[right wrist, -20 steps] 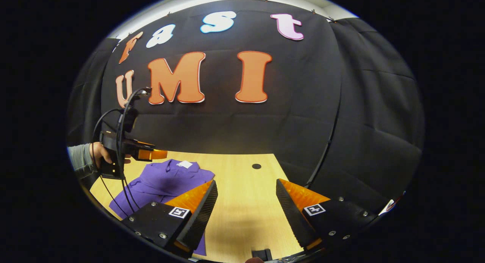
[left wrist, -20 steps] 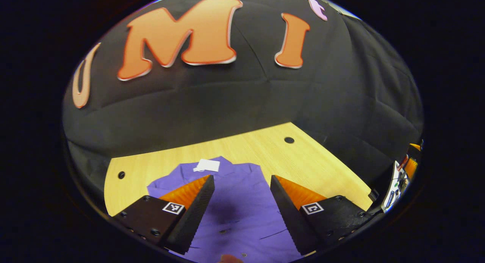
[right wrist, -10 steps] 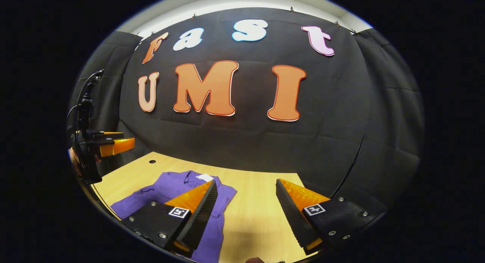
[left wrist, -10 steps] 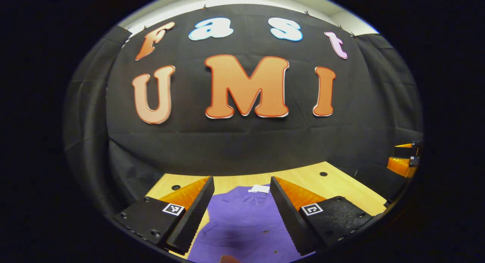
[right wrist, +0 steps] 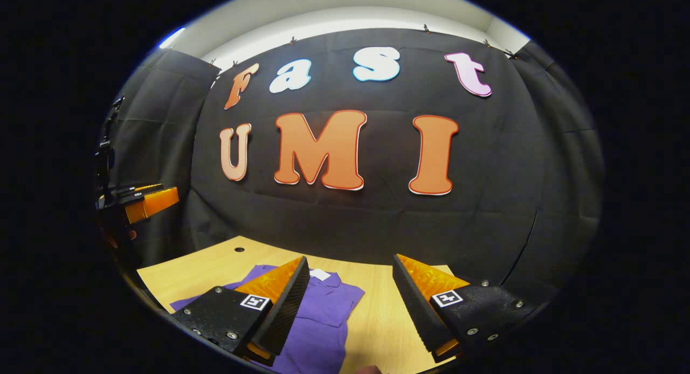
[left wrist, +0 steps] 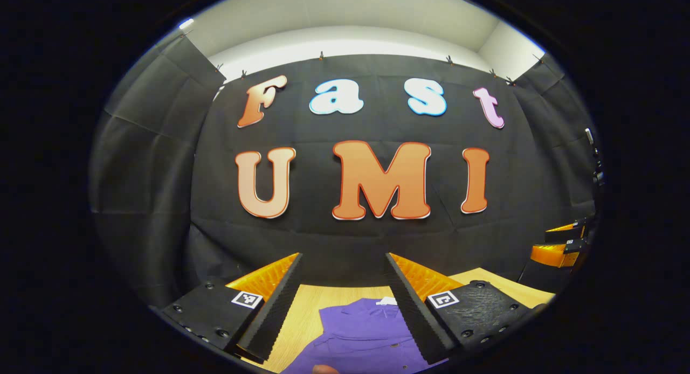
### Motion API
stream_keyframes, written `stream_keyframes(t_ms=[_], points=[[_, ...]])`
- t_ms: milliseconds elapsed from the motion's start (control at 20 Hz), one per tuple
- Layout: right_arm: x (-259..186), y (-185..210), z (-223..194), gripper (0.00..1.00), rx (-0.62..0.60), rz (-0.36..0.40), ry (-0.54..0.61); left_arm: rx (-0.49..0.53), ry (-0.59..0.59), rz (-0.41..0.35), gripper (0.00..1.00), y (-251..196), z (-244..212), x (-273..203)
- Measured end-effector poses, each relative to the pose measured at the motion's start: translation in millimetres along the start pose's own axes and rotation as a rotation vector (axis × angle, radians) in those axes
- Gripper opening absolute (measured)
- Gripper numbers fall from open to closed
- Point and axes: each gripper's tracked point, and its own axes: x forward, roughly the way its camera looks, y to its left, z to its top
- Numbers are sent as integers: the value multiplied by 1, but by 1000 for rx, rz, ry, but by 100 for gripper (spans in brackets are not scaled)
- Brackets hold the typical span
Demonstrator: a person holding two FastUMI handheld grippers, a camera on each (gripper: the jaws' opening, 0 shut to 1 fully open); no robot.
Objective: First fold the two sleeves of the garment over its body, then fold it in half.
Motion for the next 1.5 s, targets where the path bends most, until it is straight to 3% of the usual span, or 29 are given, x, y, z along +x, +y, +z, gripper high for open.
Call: stream_keyframes(t_ms=[200, 500, 700, 900, 1150, 1500], points=[[-3, 9, -32, 93, 20, 19, 77, 63, 63, 15, 95, 3, -29, -17], [-27, 18, -133, 94, 5, 53, 402, 89, 329, 38, 95, 15, -118, -38], [-48, 26, -181, 94, 73, 78, 537, 136, 482, 54, 95, 34, -164, -55], [-59, 32, -224, 94, 68, 82, 666, 98, 694, 32, 96, 48, -222, -81], [-86, 45, -272, 94, 73, 98, 829, -38, 967, 52, 96, 71, -287, -118], [-106, 53, -309, 94, 104, 81, 979, -17, 1206, 14, 96, 101, -352, -143]])
